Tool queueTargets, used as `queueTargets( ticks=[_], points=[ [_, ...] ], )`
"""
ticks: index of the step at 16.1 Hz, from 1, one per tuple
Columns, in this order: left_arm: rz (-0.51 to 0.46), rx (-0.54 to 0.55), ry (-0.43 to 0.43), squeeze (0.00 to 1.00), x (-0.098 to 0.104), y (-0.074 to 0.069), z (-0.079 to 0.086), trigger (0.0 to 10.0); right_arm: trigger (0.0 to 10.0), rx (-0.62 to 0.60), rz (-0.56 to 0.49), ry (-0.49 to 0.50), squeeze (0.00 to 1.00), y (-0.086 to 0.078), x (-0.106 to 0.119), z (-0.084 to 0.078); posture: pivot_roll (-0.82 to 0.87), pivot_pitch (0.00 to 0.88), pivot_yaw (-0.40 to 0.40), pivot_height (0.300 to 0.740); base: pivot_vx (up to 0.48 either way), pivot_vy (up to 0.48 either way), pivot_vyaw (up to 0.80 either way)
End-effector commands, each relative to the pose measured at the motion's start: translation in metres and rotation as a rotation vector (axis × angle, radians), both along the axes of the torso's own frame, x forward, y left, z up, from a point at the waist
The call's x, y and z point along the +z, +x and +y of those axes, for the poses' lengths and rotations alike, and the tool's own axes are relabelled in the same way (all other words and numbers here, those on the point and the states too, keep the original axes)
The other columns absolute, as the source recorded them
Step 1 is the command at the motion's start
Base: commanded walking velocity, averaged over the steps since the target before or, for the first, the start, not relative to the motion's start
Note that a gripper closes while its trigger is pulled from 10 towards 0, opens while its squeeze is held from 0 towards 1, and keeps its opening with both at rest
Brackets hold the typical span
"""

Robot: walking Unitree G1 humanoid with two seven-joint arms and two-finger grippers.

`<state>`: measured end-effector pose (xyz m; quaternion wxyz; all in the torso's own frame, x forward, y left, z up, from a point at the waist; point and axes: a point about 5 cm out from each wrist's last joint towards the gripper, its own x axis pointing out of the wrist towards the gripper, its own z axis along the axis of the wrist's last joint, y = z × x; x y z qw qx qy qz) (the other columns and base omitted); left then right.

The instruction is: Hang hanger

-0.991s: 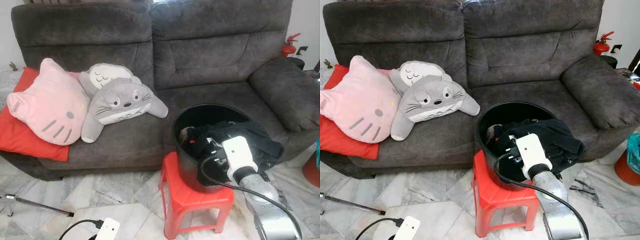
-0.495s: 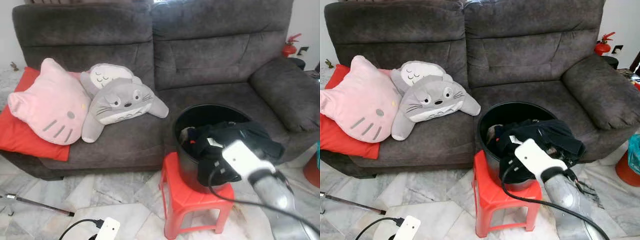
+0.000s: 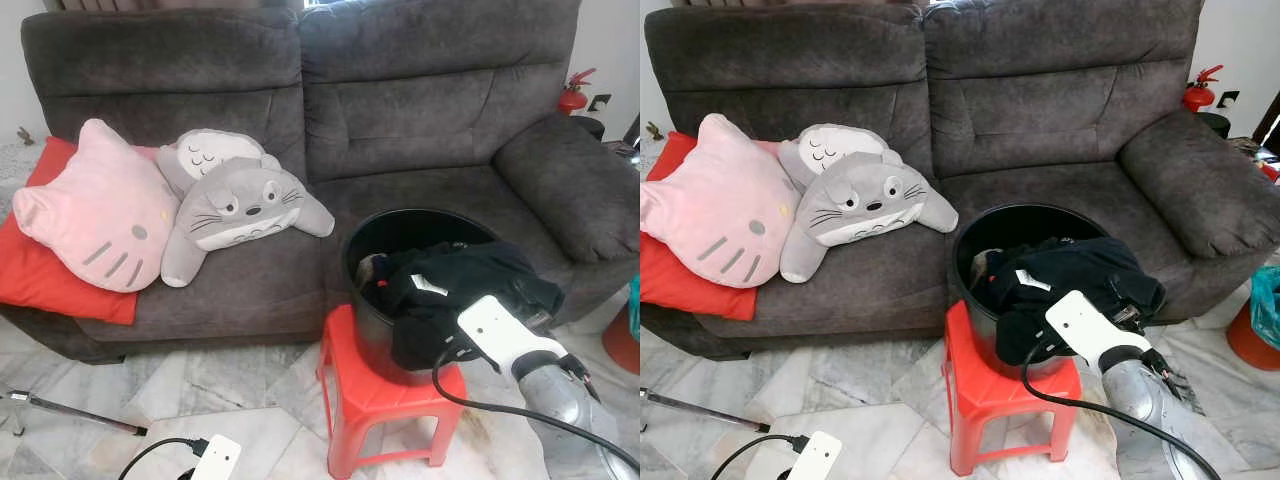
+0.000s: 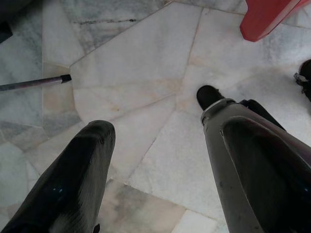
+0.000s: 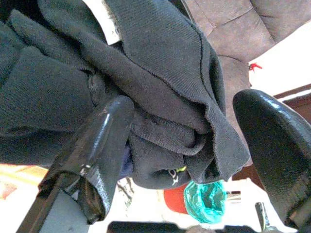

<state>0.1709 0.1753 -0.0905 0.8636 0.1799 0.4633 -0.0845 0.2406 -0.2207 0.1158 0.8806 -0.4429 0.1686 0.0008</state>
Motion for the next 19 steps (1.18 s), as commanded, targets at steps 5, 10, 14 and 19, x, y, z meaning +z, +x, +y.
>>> queueTargets(
  ticks=[5,10,14,19],
  points=[
    [0.026,-0.002,0.013,0.0,-0.002,-0.005,0.003,10.0,10.0,-0.083,0.01,-0.055,0.0,-0.001,-0.003,-0.013,-0.27,0.0,0.066,0.74,0.0,0.0,0.0],
    [0.025,0.002,0.01,0.0,-0.002,-0.005,0.002,10.0,10.0,-0.185,-0.065,-0.087,0.0,-0.002,0.008,-0.028,-0.27,0.0,0.064,0.74,0.0,0.0,0.0],
    [0.024,0.005,0.009,0.0,-0.002,-0.004,0.002,10.0,10.0,-0.199,-0.055,-0.087,0.0,-0.001,0.002,-0.031,-0.28,0.0,0.064,0.74,0.0,0.0,0.0],
    [0.02,0.007,0.009,0.0,-0.002,-0.004,0.002,10.0,10.0,-0.205,-0.061,-0.081,0.0,0.003,0.0,-0.03,-0.28,0.008,0.063,0.74,0.0,0.0,0.0]
  ],
)
